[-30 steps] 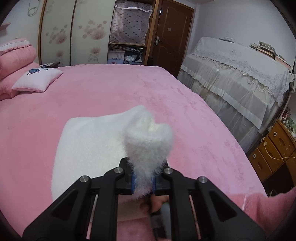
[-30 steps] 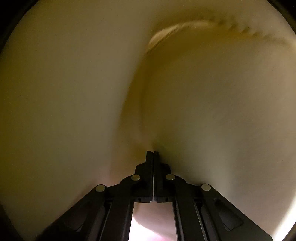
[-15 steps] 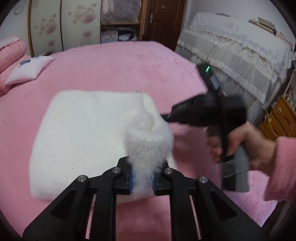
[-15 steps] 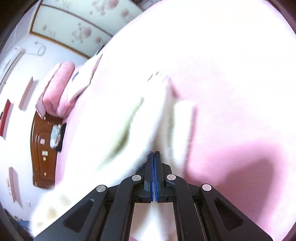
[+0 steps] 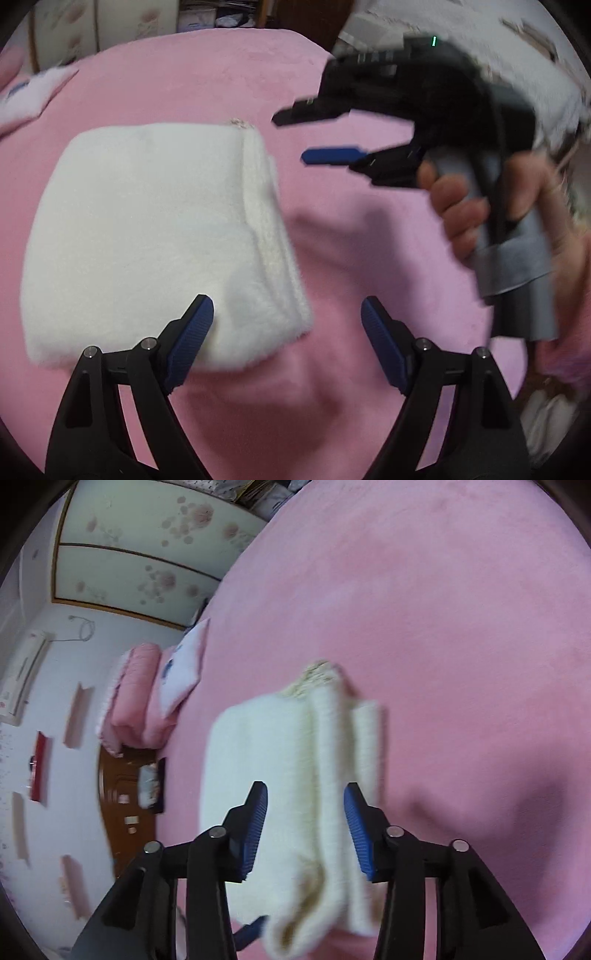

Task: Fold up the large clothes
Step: 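Release the folded bundle and press it flat with both tools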

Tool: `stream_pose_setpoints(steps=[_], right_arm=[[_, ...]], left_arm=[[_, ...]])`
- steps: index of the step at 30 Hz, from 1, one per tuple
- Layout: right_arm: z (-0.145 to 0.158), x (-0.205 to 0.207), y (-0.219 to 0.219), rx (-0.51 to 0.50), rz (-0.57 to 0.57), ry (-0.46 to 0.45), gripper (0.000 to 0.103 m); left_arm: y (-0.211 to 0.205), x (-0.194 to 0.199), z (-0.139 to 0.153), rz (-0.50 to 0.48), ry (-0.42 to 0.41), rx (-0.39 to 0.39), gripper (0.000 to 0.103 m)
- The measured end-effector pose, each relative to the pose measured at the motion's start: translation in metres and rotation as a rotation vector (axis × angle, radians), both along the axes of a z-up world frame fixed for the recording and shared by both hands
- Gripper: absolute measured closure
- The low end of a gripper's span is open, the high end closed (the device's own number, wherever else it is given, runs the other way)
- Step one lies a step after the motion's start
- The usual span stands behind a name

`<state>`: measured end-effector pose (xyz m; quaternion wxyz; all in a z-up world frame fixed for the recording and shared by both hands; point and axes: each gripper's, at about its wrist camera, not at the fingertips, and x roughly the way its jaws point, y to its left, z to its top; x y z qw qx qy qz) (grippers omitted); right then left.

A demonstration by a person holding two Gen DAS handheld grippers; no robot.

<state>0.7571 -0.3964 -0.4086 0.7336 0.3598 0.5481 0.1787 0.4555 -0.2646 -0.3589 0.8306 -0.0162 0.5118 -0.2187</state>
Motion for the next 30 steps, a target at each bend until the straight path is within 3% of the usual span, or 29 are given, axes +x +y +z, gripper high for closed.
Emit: stream_pose_setpoints(steps=[3, 6, 9, 12, 15, 16, 18, 21, 25, 30], right_arm=[[0.008, 0.013, 0.033, 0.005, 0.08, 0.03, 0.059], [-0.003, 0.02, 0.069, -0.094, 0.167, 0.113, 0.059], [-0.021, 0.021, 0.089, -0.201, 0.172, 0.218, 0.059], [-0.034, 0.018, 0.102, -0.154, 0.193, 0.241, 0.069], [-0.033, 0.016, 0.119, -0.209, 0.246, 0.179, 0.09], [-0.028, 0.014, 0.122, -0.226, 0.253, 0.143, 0.092], [-0.017, 0.007, 0.124, -0.255, 0.243, 0.067, 0.094], [0.008, -0.004, 0.117, -0.306, 0.179, 0.03, 0.095], [0.043, -0.012, 0.119, -0.446, 0.196, -0.053, 0.096], [0.04, -0.017, 0.104, -0.518, 0.167, -0.004, 0.096]], left_arm=[[0.034, 0.002, 0.025, 0.091, -0.001, -0.032, 0.022], [0.066, 0.01, 0.043, 0.19, -0.01, -0.007, 0.022], [0.107, 0.021, 0.052, 0.325, -0.039, 0.009, 0.022], [0.13, 0.046, 0.04, 0.347, 0.047, 0.032, 0.023], [0.148, 0.061, 0.027, 0.36, 0.098, 0.061, 0.023], [0.152, 0.065, 0.022, 0.366, 0.105, 0.077, 0.023], [0.158, 0.073, 0.013, 0.38, 0.122, 0.114, 0.023], [0.164, 0.084, 0.006, 0.41, 0.099, 0.159, 0.023], [0.157, 0.097, -0.001, 0.366, 0.118, 0.178, 0.023], [0.154, 0.098, -0.01, 0.267, 0.137, 0.216, 0.025]])
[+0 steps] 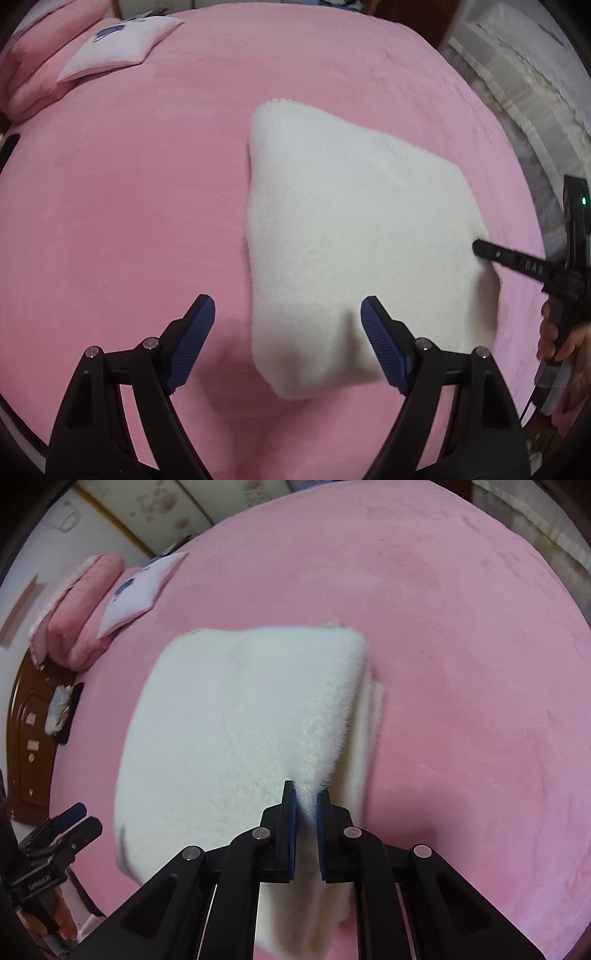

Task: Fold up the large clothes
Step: 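Release the folded bundle and press it flat with both tools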

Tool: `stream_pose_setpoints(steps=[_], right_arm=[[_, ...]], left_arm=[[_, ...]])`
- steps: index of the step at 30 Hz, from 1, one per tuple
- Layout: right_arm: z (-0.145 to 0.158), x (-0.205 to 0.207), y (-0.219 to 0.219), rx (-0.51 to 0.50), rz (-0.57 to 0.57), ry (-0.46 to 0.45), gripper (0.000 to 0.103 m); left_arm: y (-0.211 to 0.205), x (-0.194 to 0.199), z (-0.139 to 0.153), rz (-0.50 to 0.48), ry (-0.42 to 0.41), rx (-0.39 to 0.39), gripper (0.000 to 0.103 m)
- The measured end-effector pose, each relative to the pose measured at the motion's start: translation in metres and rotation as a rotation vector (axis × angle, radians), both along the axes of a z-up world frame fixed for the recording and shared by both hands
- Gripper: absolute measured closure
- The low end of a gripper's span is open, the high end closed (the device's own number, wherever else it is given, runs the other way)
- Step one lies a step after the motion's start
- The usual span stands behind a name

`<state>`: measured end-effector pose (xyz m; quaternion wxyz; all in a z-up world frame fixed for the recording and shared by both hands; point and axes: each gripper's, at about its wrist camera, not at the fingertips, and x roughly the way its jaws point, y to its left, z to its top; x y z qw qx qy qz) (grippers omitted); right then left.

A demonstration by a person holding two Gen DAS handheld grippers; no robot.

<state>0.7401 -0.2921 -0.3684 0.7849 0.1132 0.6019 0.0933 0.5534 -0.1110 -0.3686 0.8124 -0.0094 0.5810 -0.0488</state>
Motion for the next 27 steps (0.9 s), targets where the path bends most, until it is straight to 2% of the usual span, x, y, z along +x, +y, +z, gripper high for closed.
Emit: stream_pose_setpoints(steps=[3, 6, 8, 9, 10, 11, 14, 16, 17, 18, 19, 21, 22, 24, 25, 26, 27], right_arm=[[-0.019, -0.001, -0.017, -0.023, -0.072, 0.039, 0.096], [-0.036, -0.003, -0.021, -0.009, -0.093, 0.065, 0.095], [-0.037, -0.003, -0.013, -0.049, -0.061, 0.024, 0.094], [-0.034, -0.006, -0.008, -0.082, -0.032, -0.005, 0.093], [-0.026, -0.014, -0.008, -0.106, -0.009, -0.029, 0.092], [-0.02, -0.026, -0.002, -0.116, -0.002, -0.042, 0.091], [0.01, -0.044, 0.001, -0.105, -0.038, -0.106, 0.09], [0.036, -0.059, -0.001, -0.074, -0.061, -0.191, 0.086], [0.047, -0.068, -0.003, -0.056, -0.068, -0.221, 0.082], [0.056, -0.076, -0.002, -0.023, -0.076, -0.248, 0.073], [0.063, -0.086, -0.004, 0.034, -0.067, -0.253, 0.071], [0.067, -0.101, -0.008, 0.157, -0.006, -0.195, 0.072], [0.063, -0.102, 0.002, 0.187, 0.029, -0.146, 0.076], [0.044, -0.11, 0.023, 0.196, 0.097, -0.048, 0.086], [0.032, -0.117, 0.034, 0.187, 0.126, 0.007, 0.086], [0.023, -0.122, 0.04, 0.183, 0.137, 0.035, 0.087], [0.014, -0.13, 0.045, 0.175, 0.131, 0.06, 0.088]], left_arm=[[-0.014, -0.001, -0.019, -0.069, 0.035, 0.05, 0.028], [-0.021, 0.006, -0.025, -0.103, 0.025, 0.032, 0.029], [-0.025, 0.01, -0.027, -0.107, 0.022, 0.017, 0.036], [-0.025, 0.01, -0.025, -0.105, 0.023, 0.006, 0.045], [-0.027, 0.009, -0.021, -0.101, 0.02, -0.013, 0.056], [-0.027, 0.008, -0.019, -0.1, 0.014, -0.034, 0.058], [-0.028, 0.009, -0.008, -0.115, 0.019, -0.135, 0.059], [-0.031, 0.013, -0.008, -0.126, 0.044, -0.19, 0.059], [-0.034, 0.016, -0.011, -0.129, 0.061, -0.196, 0.059], [-0.038, 0.019, -0.017, -0.134, 0.09, -0.188, 0.059], [-0.042, 0.021, -0.02, -0.138, 0.106, -0.169, 0.059], [-0.045, 0.022, -0.024, -0.152, 0.107, -0.13, 0.059], [-0.046, 0.022, -0.024, -0.16, 0.105, -0.122, 0.059], [-0.045, 0.02, -0.028, -0.171, 0.093, -0.088, 0.059], [-0.045, 0.018, -0.03, -0.171, 0.087, -0.056, 0.059], [-0.042, 0.015, -0.038, -0.167, 0.086, 0.008, 0.059], [-0.038, 0.012, -0.046, -0.162, 0.099, 0.009, 0.057]])
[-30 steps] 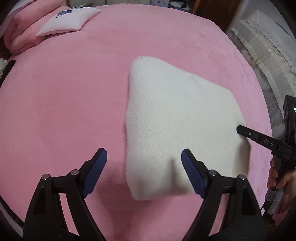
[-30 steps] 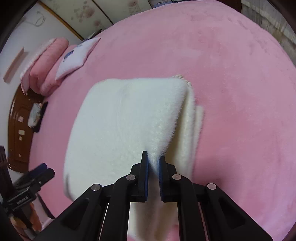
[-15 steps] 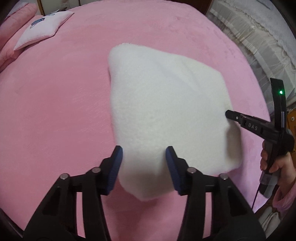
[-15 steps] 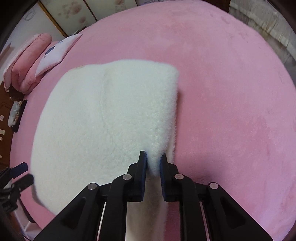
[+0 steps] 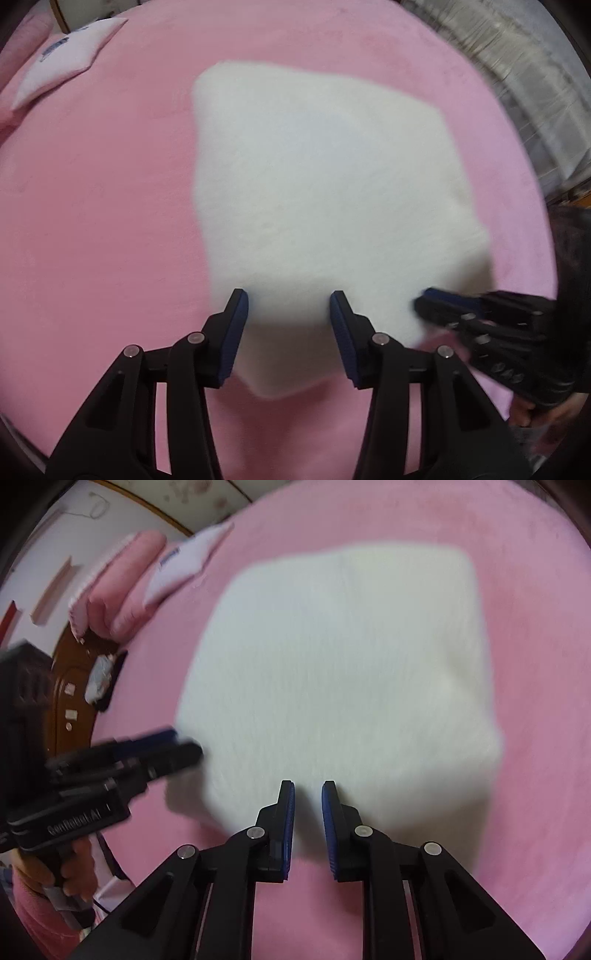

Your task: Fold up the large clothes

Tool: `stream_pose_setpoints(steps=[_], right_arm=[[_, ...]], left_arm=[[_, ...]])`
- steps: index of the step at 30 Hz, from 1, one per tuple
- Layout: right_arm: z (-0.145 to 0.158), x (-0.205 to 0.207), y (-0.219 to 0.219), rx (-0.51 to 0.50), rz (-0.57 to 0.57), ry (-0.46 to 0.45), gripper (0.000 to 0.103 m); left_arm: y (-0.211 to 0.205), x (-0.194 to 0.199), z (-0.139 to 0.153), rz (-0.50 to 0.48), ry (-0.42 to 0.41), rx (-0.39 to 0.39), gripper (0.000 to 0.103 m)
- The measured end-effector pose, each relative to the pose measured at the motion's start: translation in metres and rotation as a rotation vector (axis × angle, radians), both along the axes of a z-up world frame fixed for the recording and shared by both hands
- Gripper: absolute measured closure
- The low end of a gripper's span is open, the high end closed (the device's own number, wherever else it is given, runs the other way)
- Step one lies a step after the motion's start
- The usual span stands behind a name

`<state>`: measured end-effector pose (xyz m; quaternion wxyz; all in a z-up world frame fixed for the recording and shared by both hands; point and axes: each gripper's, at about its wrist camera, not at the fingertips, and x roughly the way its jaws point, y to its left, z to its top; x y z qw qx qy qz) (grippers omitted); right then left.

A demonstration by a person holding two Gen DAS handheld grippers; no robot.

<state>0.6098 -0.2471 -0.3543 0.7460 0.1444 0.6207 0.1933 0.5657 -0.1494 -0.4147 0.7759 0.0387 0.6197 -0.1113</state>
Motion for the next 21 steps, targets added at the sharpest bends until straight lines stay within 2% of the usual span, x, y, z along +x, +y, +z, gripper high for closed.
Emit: stream_pose_setpoints(steps=[3, 5, 8, 11, 15, 17, 18, 19, 21], right_arm=[[-0.021, -0.019, -0.001, 0.003, -0.044, 0.021, 0.095], [-0.028, -0.029, -0.003, -0.029, -0.053, 0.016, 0.101], [-0.032, -0.045, -0.009, -0.13, -0.037, -0.037, 0.102], [-0.035, -0.056, -0.025, -0.249, -0.036, -0.087, 0.103], [-0.039, -0.061, -0.027, -0.281, -0.048, -0.079, 0.103], [-0.025, -0.048, -0.01, -0.293, -0.024, -0.106, 0.103], [-0.011, -0.048, -0.003, -0.242, -0.017, -0.152, 0.103], [0.0, -0.055, 0.003, -0.186, -0.015, -0.182, 0.103], [0.01, -0.053, 0.004, -0.053, -0.001, -0.242, 0.103]], left_arm=[[0.022, -0.001, -0.016, 0.055, 0.032, -0.072, 0.055], [0.02, -0.002, -0.017, 0.041, 0.016, -0.07, 0.055], [0.016, -0.003, -0.027, 0.021, -0.009, -0.035, 0.053], [0.025, 0.001, -0.039, 0.053, 0.009, -0.083, 0.049], [0.027, -0.006, -0.036, 0.036, -0.045, -0.07, 0.046], [0.022, -0.011, -0.022, 0.041, -0.062, -0.046, 0.054], [0.017, -0.013, -0.012, 0.036, -0.083, -0.039, 0.064], [0.013, -0.015, -0.001, 0.014, -0.117, -0.023, 0.079], [0.001, -0.018, 0.014, -0.05, -0.135, -0.038, 0.087]])
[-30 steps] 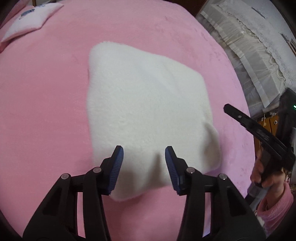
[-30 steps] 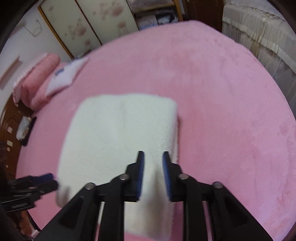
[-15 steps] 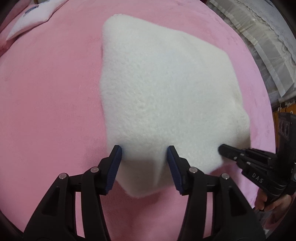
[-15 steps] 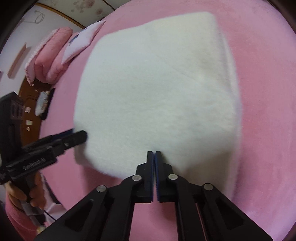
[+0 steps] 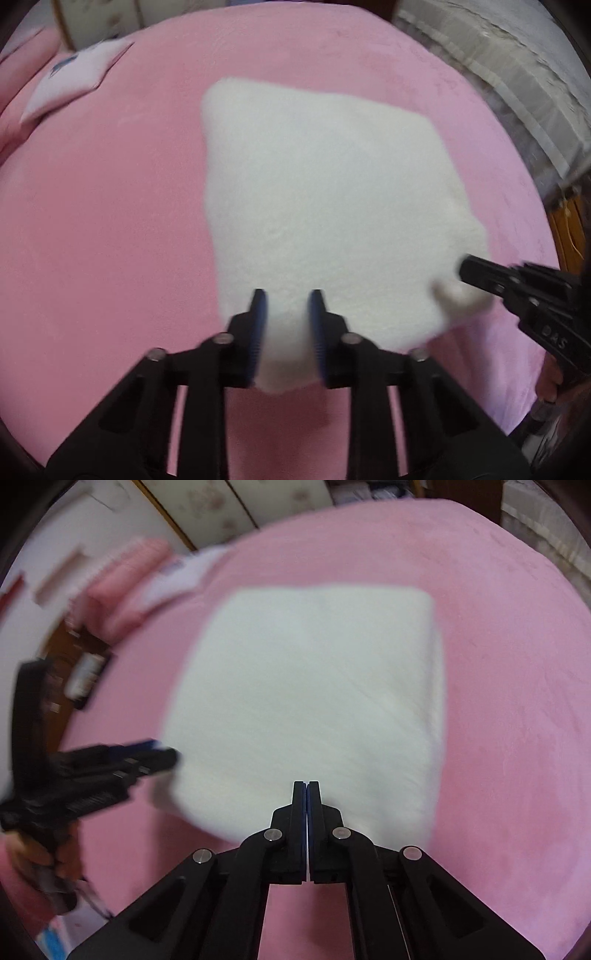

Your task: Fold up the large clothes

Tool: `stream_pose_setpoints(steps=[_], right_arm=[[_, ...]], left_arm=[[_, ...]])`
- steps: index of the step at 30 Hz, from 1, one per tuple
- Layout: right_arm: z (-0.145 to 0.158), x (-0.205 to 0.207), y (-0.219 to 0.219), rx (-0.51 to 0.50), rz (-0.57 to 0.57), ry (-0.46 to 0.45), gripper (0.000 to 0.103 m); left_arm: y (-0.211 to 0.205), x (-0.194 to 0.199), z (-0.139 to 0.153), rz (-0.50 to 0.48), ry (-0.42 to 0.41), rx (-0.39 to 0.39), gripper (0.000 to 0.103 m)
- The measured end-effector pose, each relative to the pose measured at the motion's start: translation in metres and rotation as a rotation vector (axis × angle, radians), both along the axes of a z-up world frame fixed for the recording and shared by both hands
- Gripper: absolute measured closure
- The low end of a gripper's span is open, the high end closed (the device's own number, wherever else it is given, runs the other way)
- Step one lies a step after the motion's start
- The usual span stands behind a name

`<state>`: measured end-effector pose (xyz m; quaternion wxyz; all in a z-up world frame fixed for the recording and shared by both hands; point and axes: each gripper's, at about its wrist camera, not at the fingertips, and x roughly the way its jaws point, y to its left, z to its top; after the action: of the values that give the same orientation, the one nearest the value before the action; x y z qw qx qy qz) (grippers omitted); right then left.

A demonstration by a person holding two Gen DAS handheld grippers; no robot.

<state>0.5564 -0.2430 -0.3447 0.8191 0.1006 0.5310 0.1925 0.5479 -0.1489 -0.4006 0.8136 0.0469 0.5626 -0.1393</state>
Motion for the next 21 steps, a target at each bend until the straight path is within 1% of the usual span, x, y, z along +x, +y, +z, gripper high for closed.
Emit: stream_pose_setpoints(steps=[1, 2, 3, 6, 8, 9, 11, 12, 13, 14, 16, 18, 21], right_arm=[[0.005, 0.001, 0.004, 0.052, 0.017, -0.027, 0.103], [0.009, 0.002, 0.007, 0.072, 0.024, -0.033, 0.103], [0.009, 0.005, 0.01, 0.087, 0.03, -0.025, 0.103], [-0.033, 0.022, 0.022, 0.08, 0.031, 0.023, 0.103], [-0.059, 0.031, 0.034, 0.065, 0.03, 0.041, 0.103], [-0.077, 0.039, 0.038, 0.082, 0.022, 0.039, 0.103], [-0.087, 0.045, 0.035, 0.142, -0.017, 0.035, 0.103], [-0.105, 0.059, 0.029, 0.172, -0.04, 0.042, 0.103], [-0.107, 0.064, 0.027, 0.19, -0.057, 0.04, 0.103], [-0.112, 0.073, 0.024, 0.187, -0.061, 0.034, 0.103], [-0.106, 0.08, 0.024, 0.159, -0.063, 0.013, 0.103], [-0.106, 0.098, 0.023, 0.141, -0.069, -0.003, 0.103], [-0.101, 0.116, 0.016, 0.156, -0.116, -0.01, 0.103]], left_arm=[[-0.009, 0.0, 0.003, -0.033, 0.029, -0.039, 0.095], [-0.013, 0.004, 0.001, -0.046, 0.051, -0.065, 0.1], [-0.017, 0.009, -0.003, -0.056, 0.077, -0.086, 0.102], [-0.023, 0.027, -0.022, -0.048, 0.092, -0.064, 0.103], [-0.018, 0.046, -0.029, -0.02, 0.092, -0.098, 0.103], [-0.015, 0.056, -0.03, -0.001, 0.088, -0.125, 0.103], [-0.011, 0.073, -0.033, 0.02, 0.083, -0.165, 0.103], [-0.009, 0.085, -0.036, 0.031, 0.079, -0.183, 0.103], [-0.01, 0.095, -0.04, 0.037, 0.076, -0.191, 0.103], [-0.011, 0.107, -0.042, 0.037, 0.071, -0.191, 0.103], [-0.012, 0.131, -0.047, 0.022, 0.05, -0.173, 0.103], [-0.018, 0.147, -0.049, 0.002, 0.019, -0.155, 0.103], [-0.018, 0.175, -0.05, 0.022, -0.002, -0.156, 0.103]])
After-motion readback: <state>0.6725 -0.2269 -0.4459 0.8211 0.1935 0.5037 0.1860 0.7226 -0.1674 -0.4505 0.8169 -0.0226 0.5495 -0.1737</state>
